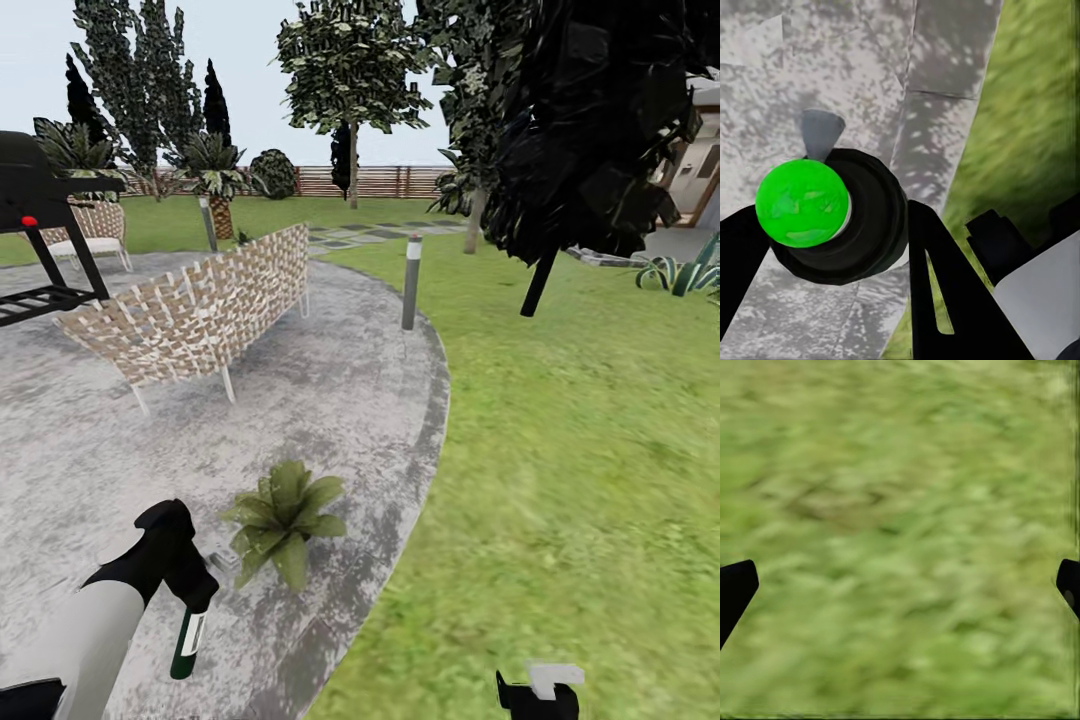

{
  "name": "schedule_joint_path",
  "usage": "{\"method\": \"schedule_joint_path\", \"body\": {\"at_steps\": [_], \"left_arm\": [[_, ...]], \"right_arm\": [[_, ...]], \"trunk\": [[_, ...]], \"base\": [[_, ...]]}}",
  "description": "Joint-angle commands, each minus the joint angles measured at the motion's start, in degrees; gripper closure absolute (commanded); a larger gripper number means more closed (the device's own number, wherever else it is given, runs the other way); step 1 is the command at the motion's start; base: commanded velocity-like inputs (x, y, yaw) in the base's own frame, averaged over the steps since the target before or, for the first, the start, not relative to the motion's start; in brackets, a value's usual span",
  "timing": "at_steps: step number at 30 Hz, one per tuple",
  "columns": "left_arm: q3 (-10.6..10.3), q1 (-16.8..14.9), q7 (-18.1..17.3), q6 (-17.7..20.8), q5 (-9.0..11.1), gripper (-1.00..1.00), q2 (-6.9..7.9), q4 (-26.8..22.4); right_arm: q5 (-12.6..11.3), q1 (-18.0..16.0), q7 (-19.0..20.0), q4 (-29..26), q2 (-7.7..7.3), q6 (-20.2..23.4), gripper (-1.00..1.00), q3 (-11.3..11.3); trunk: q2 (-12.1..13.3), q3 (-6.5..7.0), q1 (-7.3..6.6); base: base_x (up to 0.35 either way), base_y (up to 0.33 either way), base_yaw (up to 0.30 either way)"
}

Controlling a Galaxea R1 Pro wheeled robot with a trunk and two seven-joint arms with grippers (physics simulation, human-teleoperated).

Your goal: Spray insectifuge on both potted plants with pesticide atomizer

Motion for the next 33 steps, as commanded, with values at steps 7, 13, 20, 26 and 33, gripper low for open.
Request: {"method": "schedule_joint_path", "body": {"at_steps": [7,13,20,26,33], "left_arm": [[0.4,0.0,-0.5,0.5,-0.5,1.0,0.19,0.0],[0.8,0.2,-0.2,0.4,-0.5,1.0,0.81,0.0],[1.0,2.1,-0.1,0.3,-0.1,1.0,1.68,0.0],[0.9,2.7,0.1,0.3,0.0,1.0,1.64,0.3],[2.4,5.9,8.5,0.1,2.7,1.0,1.44,4.9]], "right_arm": [[0.6,-0.1,-0.2,0.1,0.0,-0.2,-1.0,-0.3],[0.6,0.0,-0.2,0.1,0.0,-0.2,-1.0,-0.3],[0.6,-0.1,-0.2,0.1,0.0,-0.2,-1.0,-0.3],[0.7,-0.1,-0.1,0.1,-0.09,-0.2,-1.0,-0.3],[0.6,0.0,-0.1,0.1,-0.76,-0.2,-1.0,-0.3]], "trunk": [[0.0,-0.05,-0.03],[0.0,-0.05,-0.03],[0.0,-0.05,-0.03],[0.0,-0.05,-0.03],[0.0,-0.05,-0.03]], "base": [[-0.1,-0.226,0.168],[0.026,-0.082,0.276],[0.001,-0.003,0.214],[0.197,0.021,0.014],[0.142,0.041,0.0]]}}
